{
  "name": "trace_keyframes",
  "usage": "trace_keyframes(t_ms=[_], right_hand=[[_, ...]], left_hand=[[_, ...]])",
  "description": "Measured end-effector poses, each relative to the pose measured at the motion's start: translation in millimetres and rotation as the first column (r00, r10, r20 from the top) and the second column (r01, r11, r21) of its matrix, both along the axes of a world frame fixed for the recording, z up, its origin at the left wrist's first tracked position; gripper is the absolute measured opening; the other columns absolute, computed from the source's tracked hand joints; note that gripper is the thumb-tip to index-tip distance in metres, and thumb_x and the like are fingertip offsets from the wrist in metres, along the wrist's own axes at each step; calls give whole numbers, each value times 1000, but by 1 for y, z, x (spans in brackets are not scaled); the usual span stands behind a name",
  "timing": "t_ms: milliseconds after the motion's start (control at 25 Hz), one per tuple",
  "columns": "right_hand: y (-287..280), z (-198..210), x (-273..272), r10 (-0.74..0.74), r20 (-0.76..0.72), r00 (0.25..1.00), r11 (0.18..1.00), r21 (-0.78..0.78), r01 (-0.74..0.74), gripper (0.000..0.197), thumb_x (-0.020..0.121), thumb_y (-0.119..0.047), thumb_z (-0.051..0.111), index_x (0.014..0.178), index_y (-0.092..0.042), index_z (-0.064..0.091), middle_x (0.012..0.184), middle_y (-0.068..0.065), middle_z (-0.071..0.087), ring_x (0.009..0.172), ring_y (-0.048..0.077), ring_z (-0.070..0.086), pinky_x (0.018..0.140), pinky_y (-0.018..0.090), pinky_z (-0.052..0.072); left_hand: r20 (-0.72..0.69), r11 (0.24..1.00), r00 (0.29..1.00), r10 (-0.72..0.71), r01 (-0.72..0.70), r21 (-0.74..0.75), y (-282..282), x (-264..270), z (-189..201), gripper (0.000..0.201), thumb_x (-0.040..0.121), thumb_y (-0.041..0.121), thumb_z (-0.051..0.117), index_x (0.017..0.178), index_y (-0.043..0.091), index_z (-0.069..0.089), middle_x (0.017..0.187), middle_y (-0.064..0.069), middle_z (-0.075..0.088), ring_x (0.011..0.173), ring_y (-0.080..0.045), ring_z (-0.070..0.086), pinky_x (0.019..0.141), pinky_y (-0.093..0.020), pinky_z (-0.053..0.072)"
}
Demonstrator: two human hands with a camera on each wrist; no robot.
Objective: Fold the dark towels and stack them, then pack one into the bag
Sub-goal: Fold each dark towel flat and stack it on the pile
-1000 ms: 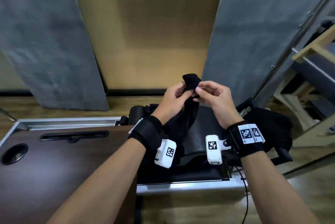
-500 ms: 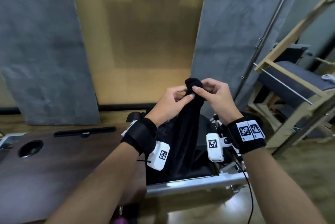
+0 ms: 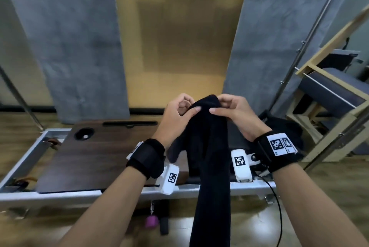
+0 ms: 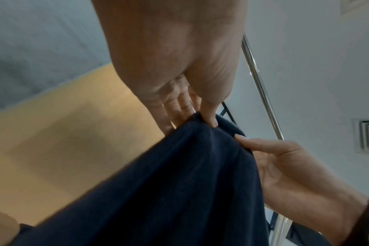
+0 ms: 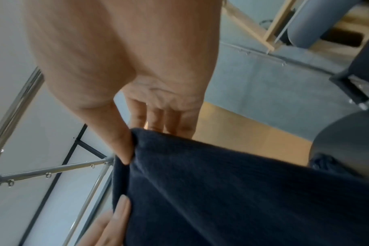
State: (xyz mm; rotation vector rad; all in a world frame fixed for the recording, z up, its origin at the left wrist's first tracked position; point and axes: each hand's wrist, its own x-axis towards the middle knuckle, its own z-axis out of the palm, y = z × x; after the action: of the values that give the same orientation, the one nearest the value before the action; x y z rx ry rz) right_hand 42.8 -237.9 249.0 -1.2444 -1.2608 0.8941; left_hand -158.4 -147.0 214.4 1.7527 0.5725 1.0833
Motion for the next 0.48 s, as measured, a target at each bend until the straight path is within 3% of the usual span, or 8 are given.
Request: trace_keyframes(t_ms=[80,160,280,360,440,480], right_hand=[[4,-7,-23,36,7,999,999,-20,-36,22,87,-10,82,107,-4,77,103,18,78,96,26,75,88,34,60],[7,-9,-37,-34,-36,999,999,24,35,17,85,-7,83,101,-2,78,95,14,79,88,21,75,79,27,60],[10,-12,-45,-112,-83,990,991,66,118,13,83,-5,84,96,-5,81,92,12,79,85,19,75,73,23,59],[10,-16,-46,-147,-71,987,986,68,152,11,82,-7,85,93,-10,83,93,13,80,85,19,75,75,25,60],[8,-22,-44,-178,-57,982,983,40,180,11,83,-11,85,93,-8,82,95,16,79,86,22,75,79,32,58],[8,-26,-43,-197,-58,979,980,15,198,13,84,-14,85,94,-6,82,96,19,79,86,25,73,79,38,55]], left_hand=[[-22,999,1000,-1,2,34,0,-18,0,16,97,21,75,97,18,59,79,10,65,74,-6,64,72,-22,50],[-88,999,996,-16,20,38,1,-40,-7,21,94,31,79,101,22,61,82,13,68,76,-7,66,74,-24,52],[-379,996,925,-29,60,71,6,-86,-39,34,85,47,86,92,19,68,84,2,74,83,-21,71,77,-41,54],[-564,988,823,66,26,152,14,-127,-62,44,79,60,83,74,19,66,70,1,66,70,-23,63,66,-40,45],[-634,977,750,187,-74,201,20,-167,-72,44,72,66,83,65,28,62,61,8,58,60,-14,52,61,-38,40],[-632,972,742,223,-121,201,24,-183,-73,40,72,62,86,64,30,63,60,10,58,59,-11,51,60,-38,41]])
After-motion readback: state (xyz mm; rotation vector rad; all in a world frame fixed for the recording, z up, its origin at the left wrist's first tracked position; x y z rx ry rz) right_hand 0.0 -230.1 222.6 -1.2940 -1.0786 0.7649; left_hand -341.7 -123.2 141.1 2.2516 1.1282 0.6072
